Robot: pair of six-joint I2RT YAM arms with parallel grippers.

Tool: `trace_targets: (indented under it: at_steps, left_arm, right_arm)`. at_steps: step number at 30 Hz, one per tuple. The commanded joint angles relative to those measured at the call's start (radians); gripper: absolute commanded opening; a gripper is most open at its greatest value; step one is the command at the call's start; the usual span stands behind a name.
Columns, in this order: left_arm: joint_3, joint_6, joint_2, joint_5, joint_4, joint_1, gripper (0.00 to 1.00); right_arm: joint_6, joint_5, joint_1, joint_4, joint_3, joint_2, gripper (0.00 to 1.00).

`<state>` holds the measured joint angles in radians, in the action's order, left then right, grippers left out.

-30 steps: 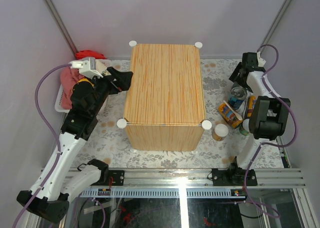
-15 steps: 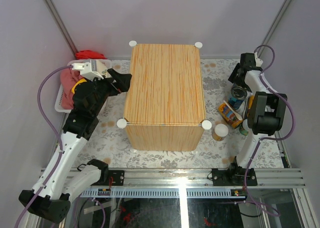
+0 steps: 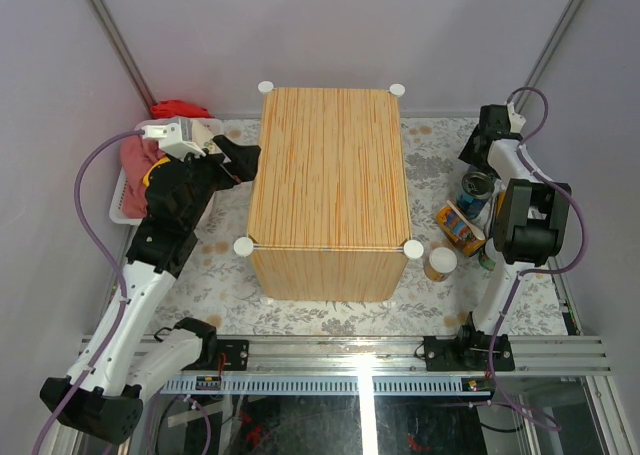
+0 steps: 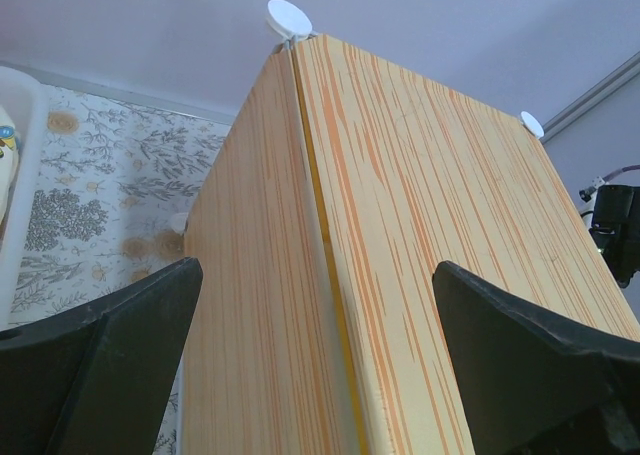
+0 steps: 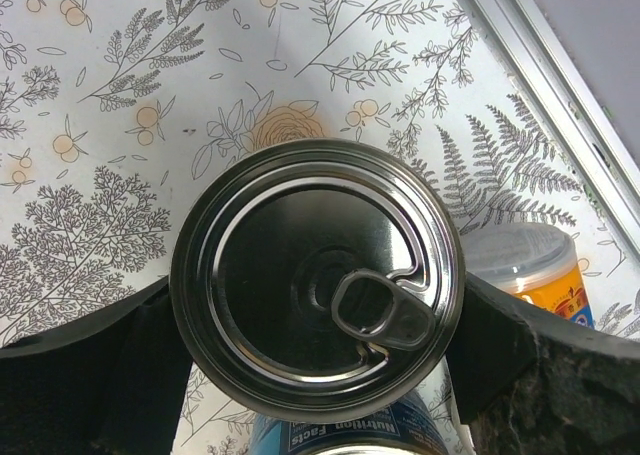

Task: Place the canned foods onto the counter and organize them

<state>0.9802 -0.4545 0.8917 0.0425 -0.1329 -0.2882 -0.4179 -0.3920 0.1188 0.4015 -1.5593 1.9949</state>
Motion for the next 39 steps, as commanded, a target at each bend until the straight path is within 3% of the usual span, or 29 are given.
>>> trace_targets:
  at_steps: [1, 5, 8, 9, 22, 39]
  left_arm:
    - [-0.003, 0.019, -0.005, 0.015, 0.072, 0.01, 1.0]
    - [-0.012, 0.019, -0.017, 0.018, 0.073, 0.011, 1.0]
    - [-0.018, 0.017, -0.028, 0.02, 0.072, 0.011, 1.0]
    - [-0.02, 0.017, -0.034, 0.022, 0.072, 0.011, 1.0]
    - [-0.015, 0.008, -0.046, 0.021, 0.077, 0.012, 1.0]
    - [-0.005, 0.01, -0.035, 0.016, 0.081, 0.011, 1.0]
  right_arm:
    - [0.03, -0.067, 0.01, -0.096, -0.01, -0.012, 0.86]
    - [0.058, -0.053, 0.01, -0.138, 0.016, -0.03, 0.54]
    - [0.068, -0.049, 0.01, -0.188, 0.057, -0.066, 0.06]
    - [0.072, -0.048, 0.009, -0.215, 0.08, -0.083, 0.0]
    - [0.156, -0.015, -0.018, -0.381, 0.14, -0.254, 0.0]
    - [0.199, 0.04, -0.088, -0.27, -0.079, -0.373, 0.0]
